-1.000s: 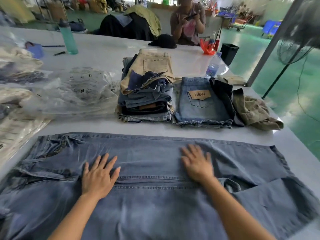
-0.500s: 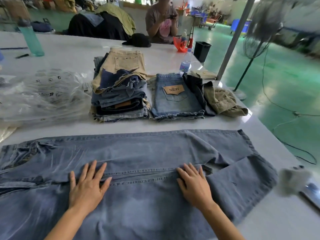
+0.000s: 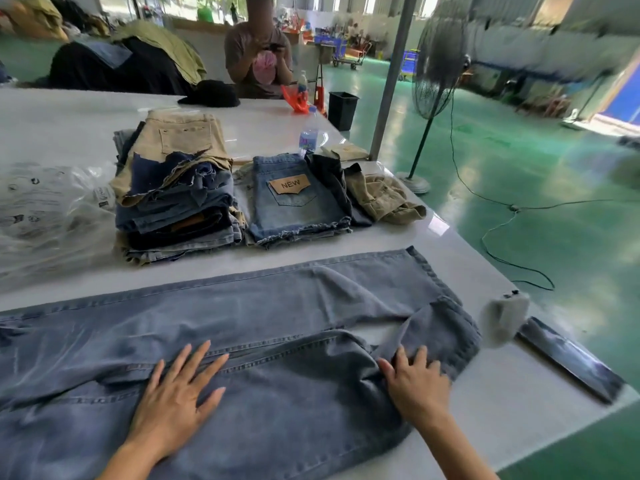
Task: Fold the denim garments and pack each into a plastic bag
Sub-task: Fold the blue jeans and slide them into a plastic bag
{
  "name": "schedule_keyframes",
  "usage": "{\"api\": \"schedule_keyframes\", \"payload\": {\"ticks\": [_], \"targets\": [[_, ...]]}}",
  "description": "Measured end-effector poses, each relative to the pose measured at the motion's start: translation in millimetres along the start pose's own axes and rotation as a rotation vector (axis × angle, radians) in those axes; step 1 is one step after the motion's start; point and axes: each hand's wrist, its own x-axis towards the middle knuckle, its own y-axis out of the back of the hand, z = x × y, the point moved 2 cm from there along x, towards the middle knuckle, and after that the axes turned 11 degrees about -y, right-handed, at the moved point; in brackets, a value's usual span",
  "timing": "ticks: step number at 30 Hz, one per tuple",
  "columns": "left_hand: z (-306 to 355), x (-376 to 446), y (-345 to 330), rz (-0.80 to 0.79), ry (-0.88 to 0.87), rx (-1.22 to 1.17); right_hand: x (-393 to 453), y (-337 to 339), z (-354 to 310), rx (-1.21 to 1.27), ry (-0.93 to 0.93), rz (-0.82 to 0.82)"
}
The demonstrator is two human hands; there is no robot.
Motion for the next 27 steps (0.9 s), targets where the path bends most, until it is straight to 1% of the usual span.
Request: {"api": "schedule_keyframes", "payload": {"ticks": [1, 2, 4, 5, 6, 7, 8, 9, 11, 13, 14, 15, 17, 19, 21, 23, 24, 25, 26, 27], "targets": [[-9.8, -6.3, 0.4, 0.020, -0.002, -0.013, -1.0, 5.0, 7.1, 0.039, 0.013, 0.083], [-15.2, -12.5, 2.0, 0.049, -0.007, -0.032, 0.0, 11.6, 18.0, 0.175, -0.016, 0.164], [-14.9, -16.5, 12.6, 0.130, -0.010, -0.023, 10.6, 21.8, 47.8, 0.468, -0.173, 0.309], [-8.7, -14.7, 19.1, 0.174, -0.010, -0.022, 18.7, 23.8, 62.1, 0.566, -0.278, 0.328], [3.5, -10.9, 23.9, 0.253, -0.032, -0.036, 27.1, 23.5, 72.7, 0.639, -0.399, 0.270], [22.8, -7.1, 29.8, 0.347, -0.089, -0.073, 33.5, 22.1, 78.5, 0.696, -0.494, 0.178], [46.0, -2.6, 34.7, 0.440, -0.176, -0.112, 39.8, 21.0, 79.5, 0.764, -0.549, 0.101], [71.4, 1.2, 37.9, 0.470, -0.282, -0.147, 45.5, 20.5, 77.9, 0.840, -0.569, 0.053], [121.2, 3.6, 32.7, 0.351, -0.499, -0.140, 55.5, 26.4, 69.7, 0.976, -0.537, 0.040], [156.3, 3.8, 19.0, 0.278, -0.617, -0.091, 65.4, 41.8, 60.8, 1.056, -0.430, 0.110], [164.4, 4.2, 14.8, 0.258, -0.645, -0.083, 70.6, 52.6, 55.2, 1.066, -0.346, 0.139], [166.7, 5.4, 17.3, 0.274, -0.646, -0.110, 75.7, 65.1, 48.6, 1.052, -0.253, 0.156], [162.4, 12.3, 32.6, 0.335, -0.566, -0.245, 83.2, 97.8, 37.5, 1.001, -0.085, 0.231], [151.7, 19.8, 58.5, 0.464, -0.459, -0.415, 83.5, 138.6, 33.7, 1.024, 0.028, 0.393], [133.0, 22.7, 86.7, 0.593, -0.390, -0.517, 74.2, 176.0, 37.8, 1.152, 0.119, 0.576], [127.8, 12.4, 107.7, 0.698, -0.443, -0.521, 59.5, 194.1, 54.4, 1.243, 0.183, 0.761], [134.7, 11.4, 108.0, 0.698, -0.482, -0.496, 52.0, 192.4, 66.6, 1.244, 0.170, 0.837], [146.1, 12.2, 102.2, 0.680, -0.472, -0.460, 45.8, 182.9, 80.0, 1.230, 0.119, 0.893], [170.8, 18.8, 97.5, 0.600, -0.391, -0.404, 39.8, 167.0, 93.1, 1.205, 0.036, 0.909], [180.2, 22.2, 84.8, 0.449, -0.187, -0.307, 35.2, 146.6, 105.4, 1.162, -0.057, 0.859]]}}
